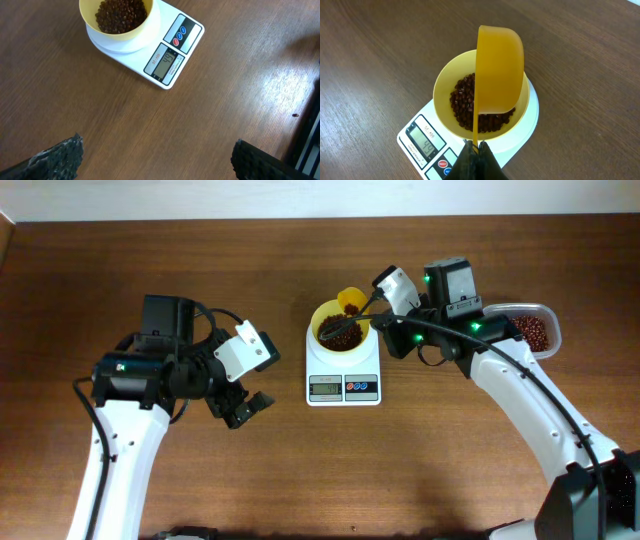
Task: Scoop item into bowl and weigh 50g on scale
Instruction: 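Tilt the scoop slowly to trickle beans into the bowl, then hold the tilted yellow scoop over the bowl with right gripper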
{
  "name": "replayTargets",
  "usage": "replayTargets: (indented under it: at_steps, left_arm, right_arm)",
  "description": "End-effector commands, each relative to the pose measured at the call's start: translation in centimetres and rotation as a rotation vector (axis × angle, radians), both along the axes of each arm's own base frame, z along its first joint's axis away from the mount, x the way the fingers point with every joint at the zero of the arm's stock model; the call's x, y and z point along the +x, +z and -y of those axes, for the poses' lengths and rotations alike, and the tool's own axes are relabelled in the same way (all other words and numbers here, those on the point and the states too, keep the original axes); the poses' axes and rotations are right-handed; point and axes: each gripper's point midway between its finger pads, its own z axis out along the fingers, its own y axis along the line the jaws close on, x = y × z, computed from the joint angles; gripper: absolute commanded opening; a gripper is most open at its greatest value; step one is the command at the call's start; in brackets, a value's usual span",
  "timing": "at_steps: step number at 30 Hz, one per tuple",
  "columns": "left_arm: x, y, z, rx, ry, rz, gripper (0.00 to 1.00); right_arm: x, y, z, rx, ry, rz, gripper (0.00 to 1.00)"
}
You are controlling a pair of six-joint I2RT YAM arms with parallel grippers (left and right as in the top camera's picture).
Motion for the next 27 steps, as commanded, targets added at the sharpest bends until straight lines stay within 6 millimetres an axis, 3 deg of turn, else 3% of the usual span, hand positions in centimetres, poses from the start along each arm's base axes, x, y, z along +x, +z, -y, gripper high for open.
replayTargets:
  at_steps: [1,14,16,21,27]
  left_arm:
    - [0.1,0.3,0.2,-0.011,-0.020,0.015,0.99]
    - [0.1,0.3,0.2,-0.010,-0.020,0.015,0.99]
    - [0.1,0.3,0.2,-0.010,-0.020,0.015,0.99]
    - [0.1,0.3,0.2,-0.011,-0.020,0.015,0.99]
    - [0.1,0.3,0.2,-0.011,-0.020,0.015,0.99]
  right_arm:
    - [0.4,1.0,-0.3,0.007,-0.005,0.022,0.04]
    - [0.1,1.5,-0.8,0.041,0.021,0.021,0.04]
    - [0.7,0.7,0.3,-0.039,-0.040,0.033,0.04]
    - [0.2,1.4,-0.9,0.019,0.012,0.031,0.04]
    - [0.3,1.3,-0.8,0.014,0.008,0.032,0.04]
